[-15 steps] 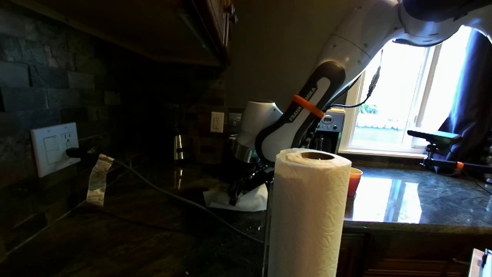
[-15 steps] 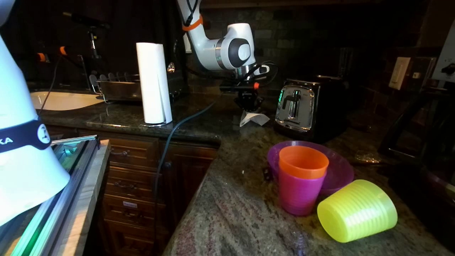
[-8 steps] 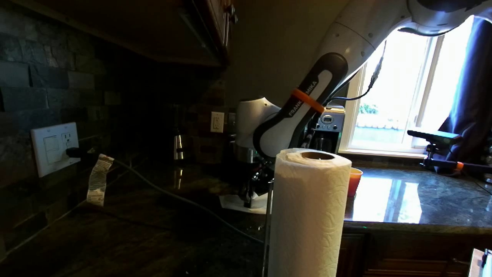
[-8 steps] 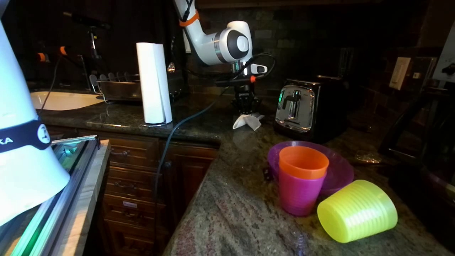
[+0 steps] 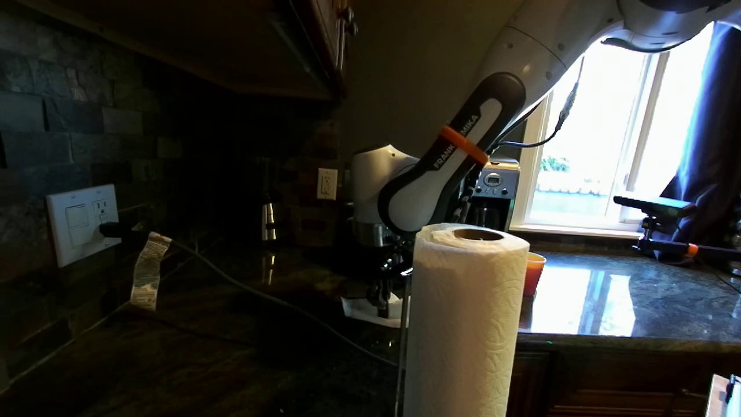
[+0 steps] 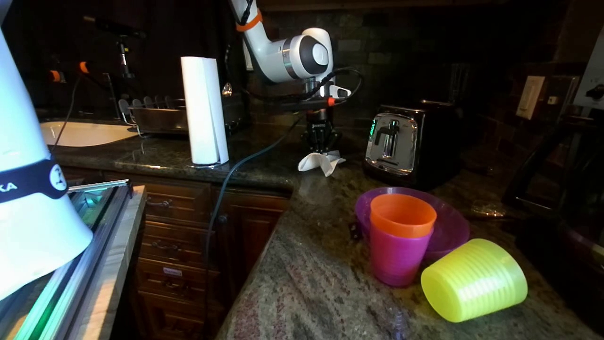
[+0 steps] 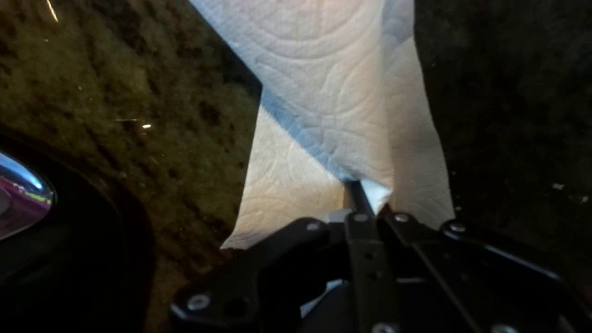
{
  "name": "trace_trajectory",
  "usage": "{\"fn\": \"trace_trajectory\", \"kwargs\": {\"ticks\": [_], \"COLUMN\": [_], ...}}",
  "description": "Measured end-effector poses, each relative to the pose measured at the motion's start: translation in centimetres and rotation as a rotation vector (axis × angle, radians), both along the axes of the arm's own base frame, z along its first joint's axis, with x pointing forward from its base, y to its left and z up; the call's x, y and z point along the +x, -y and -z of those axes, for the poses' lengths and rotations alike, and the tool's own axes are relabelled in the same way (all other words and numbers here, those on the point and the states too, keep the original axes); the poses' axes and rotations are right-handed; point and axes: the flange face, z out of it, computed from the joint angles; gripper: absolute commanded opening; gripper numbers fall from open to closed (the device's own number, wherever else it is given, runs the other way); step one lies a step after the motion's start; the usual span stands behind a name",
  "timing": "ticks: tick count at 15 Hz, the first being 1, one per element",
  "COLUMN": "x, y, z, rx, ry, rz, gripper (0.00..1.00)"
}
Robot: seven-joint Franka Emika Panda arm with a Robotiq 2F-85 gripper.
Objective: Use the napkin to wipe the countertop
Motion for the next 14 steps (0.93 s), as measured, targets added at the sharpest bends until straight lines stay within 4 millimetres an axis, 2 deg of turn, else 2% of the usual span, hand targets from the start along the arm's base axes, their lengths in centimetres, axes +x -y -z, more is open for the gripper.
{"fn": "trace_trajectory", "kwargs": {"ticks": [5,14], "x": [0.3,0.2], "y": [-0.2,-2.6], "z": [-0.1,-0.1], "rx": [0.071,0.284], "ry": [0.017,0.002], "rz": [0.001,-0.104], "gripper": [0.01,0.02]}}
